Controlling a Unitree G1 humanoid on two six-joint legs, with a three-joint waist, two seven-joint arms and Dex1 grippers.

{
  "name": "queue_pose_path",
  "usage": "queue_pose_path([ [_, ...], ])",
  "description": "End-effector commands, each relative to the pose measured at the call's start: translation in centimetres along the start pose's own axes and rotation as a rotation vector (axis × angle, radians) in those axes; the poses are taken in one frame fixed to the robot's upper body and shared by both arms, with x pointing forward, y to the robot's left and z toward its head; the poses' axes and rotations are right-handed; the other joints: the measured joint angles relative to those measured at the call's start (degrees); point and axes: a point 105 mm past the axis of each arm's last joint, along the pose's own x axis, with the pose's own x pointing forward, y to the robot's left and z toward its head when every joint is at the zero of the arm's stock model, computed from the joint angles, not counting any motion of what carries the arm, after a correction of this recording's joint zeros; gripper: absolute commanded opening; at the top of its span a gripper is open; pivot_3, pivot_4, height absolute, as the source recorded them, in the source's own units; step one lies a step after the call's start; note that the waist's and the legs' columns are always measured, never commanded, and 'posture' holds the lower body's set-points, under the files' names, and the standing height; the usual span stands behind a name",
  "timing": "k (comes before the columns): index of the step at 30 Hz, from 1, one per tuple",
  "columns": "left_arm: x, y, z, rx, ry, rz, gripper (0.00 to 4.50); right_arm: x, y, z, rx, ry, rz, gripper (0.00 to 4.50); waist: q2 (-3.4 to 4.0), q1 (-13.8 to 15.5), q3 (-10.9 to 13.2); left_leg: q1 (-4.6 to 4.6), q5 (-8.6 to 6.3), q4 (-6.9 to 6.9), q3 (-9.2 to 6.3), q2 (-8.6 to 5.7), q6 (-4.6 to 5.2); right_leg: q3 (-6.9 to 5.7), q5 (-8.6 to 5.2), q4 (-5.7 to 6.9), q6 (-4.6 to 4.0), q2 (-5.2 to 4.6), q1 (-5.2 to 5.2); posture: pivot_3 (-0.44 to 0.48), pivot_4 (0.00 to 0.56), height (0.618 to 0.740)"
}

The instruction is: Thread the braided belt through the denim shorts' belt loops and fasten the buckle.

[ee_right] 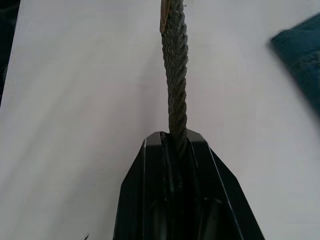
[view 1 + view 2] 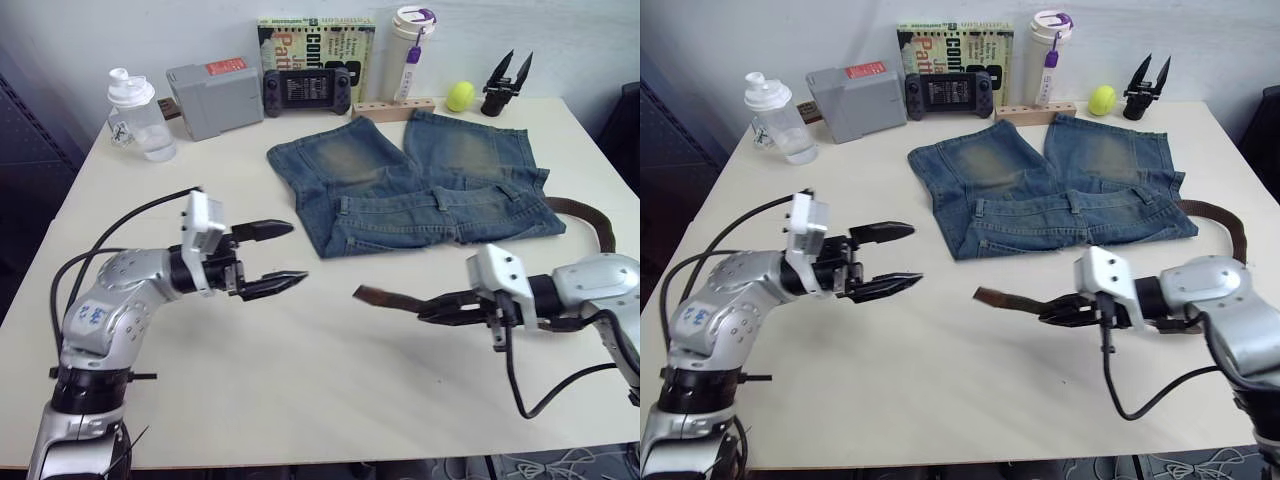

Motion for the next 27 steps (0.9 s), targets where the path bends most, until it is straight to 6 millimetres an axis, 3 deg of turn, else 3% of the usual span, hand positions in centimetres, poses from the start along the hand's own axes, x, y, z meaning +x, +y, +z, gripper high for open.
queue_pose_path([
  [1,1.1,-2.3,0.2,-0.041,0.006,-0.193,4.5,0.9,0.2,0.8,-0.049,0.002,0.019,0.06,0.0,-0.2,0.0,-0.02,0.0,0.01,0.0,0.01,0.0,-0.01,0.0,0.0,0.0,0.01,-0.01,0.0,0.15,0.726],
  [6,1.8,-2.3,-0.6,-0.052,0.033,-0.238,4.5,1.5,0.3,0.6,-0.068,0.019,0.026,0.06,-0.01,0.0,0.0,-0.04,0.0,0.12,-0.01,0.06,0.0,-0.01,0.0,0.08,0.0,0.07,-0.02,0.0,0.15,0.726],
  [14,3.2,-1.4,-3.0,-0.004,0.106,-0.228,4.5,1.4,0.4,2.0,-0.083,-0.02,0.002,0.06,-0.01,-0.1,0.0,-0.08,0.0,0.15,-0.03,0.03,0.0,-0.02,0.01,0.08,0.01,0.05,-0.02,0.0,0.15,0.726],
  [19,3.7,-0.9,-3.3,0.005,0.096,-0.215,4.5,1.4,0.5,2.5,-0.087,-0.03,-0.002,0.06,-0.01,0.0,0.0,-0.09,0.0,0.16,-0.04,0.03,0.0,-0.04,0.01,0.09,0.01,0.05,-0.02,0.0,0.15,0.726],
  [27,3.7,-0.8,-3.4,0.001,0.101,-0.223,1.1,1.4,0.4,2.7,-0.086,-0.04,-0.011,0.0,-0.01,0.0,0.0,-0.12,0.0,0.18,-0.09,0.03,0.0,-0.06,0.01,0.09,0.01,0.04,-0.02,0.0,0.15,0.726],
])
